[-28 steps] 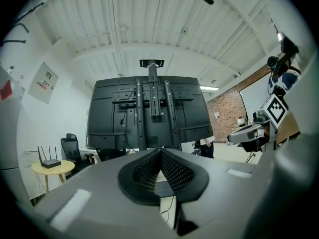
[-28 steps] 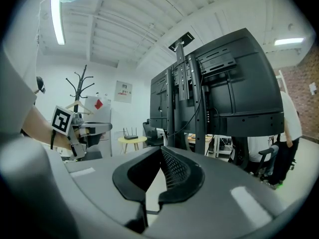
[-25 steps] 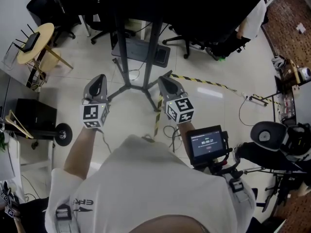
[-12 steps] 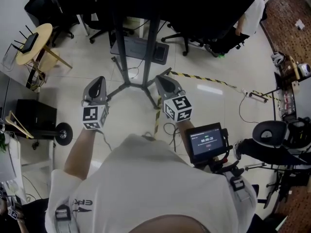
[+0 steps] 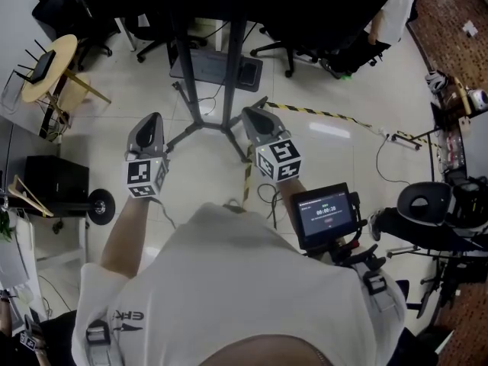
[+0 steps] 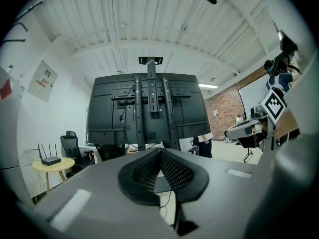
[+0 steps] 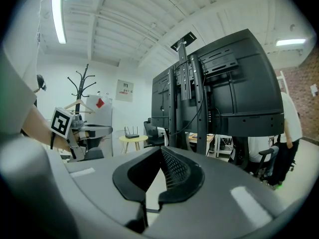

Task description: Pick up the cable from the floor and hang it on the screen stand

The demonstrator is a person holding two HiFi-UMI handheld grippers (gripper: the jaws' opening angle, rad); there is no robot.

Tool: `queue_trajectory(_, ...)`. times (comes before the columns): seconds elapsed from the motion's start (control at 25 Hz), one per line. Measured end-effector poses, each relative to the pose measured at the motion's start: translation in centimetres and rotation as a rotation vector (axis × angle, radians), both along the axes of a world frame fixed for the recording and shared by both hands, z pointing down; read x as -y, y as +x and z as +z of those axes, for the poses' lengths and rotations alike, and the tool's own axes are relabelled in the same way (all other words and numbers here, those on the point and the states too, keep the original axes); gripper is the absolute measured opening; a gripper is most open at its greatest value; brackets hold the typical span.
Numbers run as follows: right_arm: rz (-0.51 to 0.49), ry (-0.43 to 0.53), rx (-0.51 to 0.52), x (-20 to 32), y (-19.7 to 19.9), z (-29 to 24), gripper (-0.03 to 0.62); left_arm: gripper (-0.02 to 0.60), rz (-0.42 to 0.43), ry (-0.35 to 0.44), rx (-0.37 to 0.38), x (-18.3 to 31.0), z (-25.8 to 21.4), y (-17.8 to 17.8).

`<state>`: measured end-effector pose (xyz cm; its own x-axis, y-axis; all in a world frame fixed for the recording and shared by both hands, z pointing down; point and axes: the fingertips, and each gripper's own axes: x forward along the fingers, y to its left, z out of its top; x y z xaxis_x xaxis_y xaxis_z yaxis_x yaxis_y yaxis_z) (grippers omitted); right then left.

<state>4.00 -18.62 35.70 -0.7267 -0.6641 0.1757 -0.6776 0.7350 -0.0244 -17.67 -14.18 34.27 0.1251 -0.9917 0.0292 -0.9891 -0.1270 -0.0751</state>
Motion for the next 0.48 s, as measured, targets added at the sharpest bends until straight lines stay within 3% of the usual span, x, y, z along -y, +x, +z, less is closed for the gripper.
queue_trajectory(0.48,-0.004,0.012,-0.003,0.26,0.1,0.01,0.012,0.003,-0.001,0.018,0.006,0.23,-0.12,0.69)
